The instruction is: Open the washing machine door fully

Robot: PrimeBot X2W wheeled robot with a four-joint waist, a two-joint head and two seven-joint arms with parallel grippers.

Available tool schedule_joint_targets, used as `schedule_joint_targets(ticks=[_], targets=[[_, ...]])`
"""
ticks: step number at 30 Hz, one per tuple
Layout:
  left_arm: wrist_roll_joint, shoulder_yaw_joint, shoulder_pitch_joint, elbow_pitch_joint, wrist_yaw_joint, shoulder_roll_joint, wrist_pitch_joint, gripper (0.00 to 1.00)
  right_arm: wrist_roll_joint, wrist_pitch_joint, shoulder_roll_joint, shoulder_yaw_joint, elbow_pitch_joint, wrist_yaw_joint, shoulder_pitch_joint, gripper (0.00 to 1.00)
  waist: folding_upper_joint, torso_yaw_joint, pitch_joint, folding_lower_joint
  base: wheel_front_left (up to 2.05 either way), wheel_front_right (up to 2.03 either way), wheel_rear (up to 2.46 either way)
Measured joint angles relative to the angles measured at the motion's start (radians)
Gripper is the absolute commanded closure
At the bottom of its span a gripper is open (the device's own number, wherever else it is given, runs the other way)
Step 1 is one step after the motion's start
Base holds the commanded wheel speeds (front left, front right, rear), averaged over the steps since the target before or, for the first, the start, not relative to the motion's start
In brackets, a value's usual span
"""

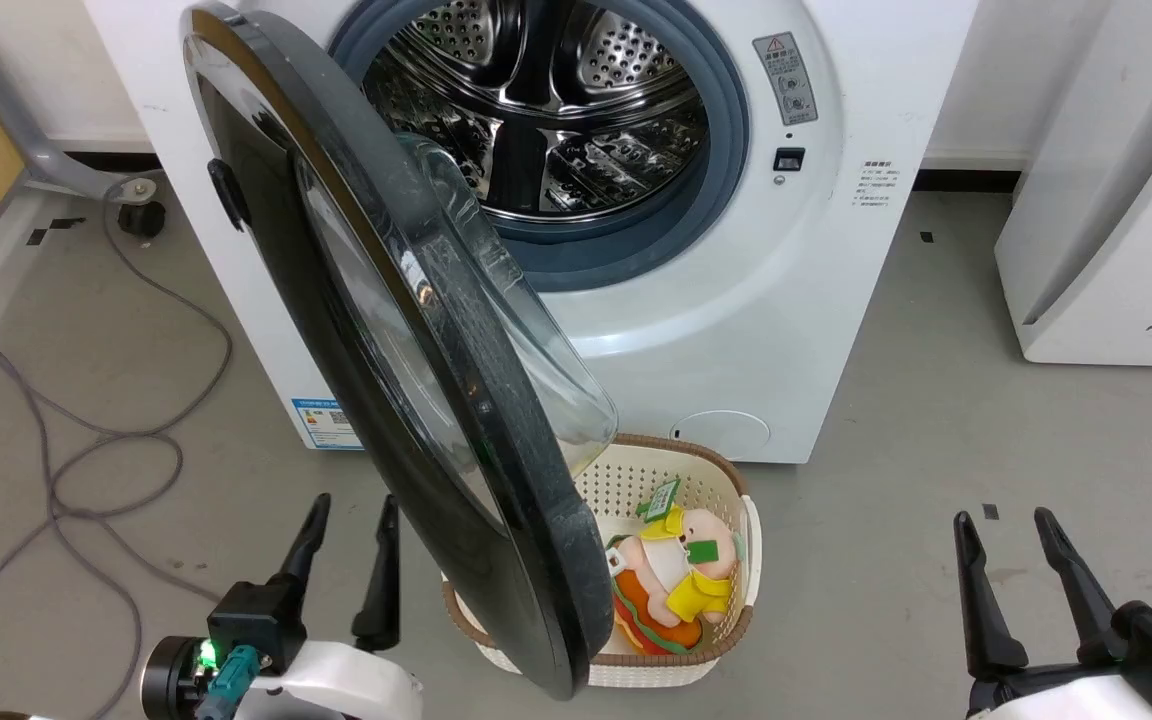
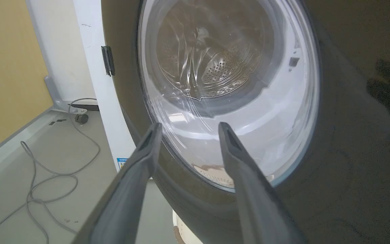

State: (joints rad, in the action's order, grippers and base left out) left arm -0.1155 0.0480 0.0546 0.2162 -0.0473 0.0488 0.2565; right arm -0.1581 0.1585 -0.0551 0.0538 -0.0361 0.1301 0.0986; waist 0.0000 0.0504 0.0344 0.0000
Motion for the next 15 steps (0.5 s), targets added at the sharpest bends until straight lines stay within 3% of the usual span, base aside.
schedule_joint_targets(ticks=[1,2,9,15], targets=[[0.000,-0.001,0.000,0.001,0.000,0.000,0.000,0.96,0.000,0.000,0.000,0.000,0.000,0.000,0.000,0.00,0.0000,0.000,0.000,0.0000,0.00,0.00,0.00],[0.001,-0.001,0.000,0.002,0.000,0.000,0.000,1.00,0.000,0.000,0.000,0.001,0.001,0.000,0.000,0.00,0.0000,0.000,0.000,0.0000,0.00,0.00,0.00],[0.019,-0.002,0.000,-0.006,-0.006,0.000,0.000,1.00,0.000,-0.007,0.000,0.003,0.001,0.000,-0.001,0.00,0.0000,0.001,0.001,0.0000,0.00,0.00,0.00],[0.027,-0.015,0.010,-0.091,-0.003,0.000,0.000,1.00,-0.001,-0.009,0.000,0.003,0.001,0.000,-0.001,0.00,0.0000,0.006,-0.001,0.0000,0.00,0.00,0.00]])
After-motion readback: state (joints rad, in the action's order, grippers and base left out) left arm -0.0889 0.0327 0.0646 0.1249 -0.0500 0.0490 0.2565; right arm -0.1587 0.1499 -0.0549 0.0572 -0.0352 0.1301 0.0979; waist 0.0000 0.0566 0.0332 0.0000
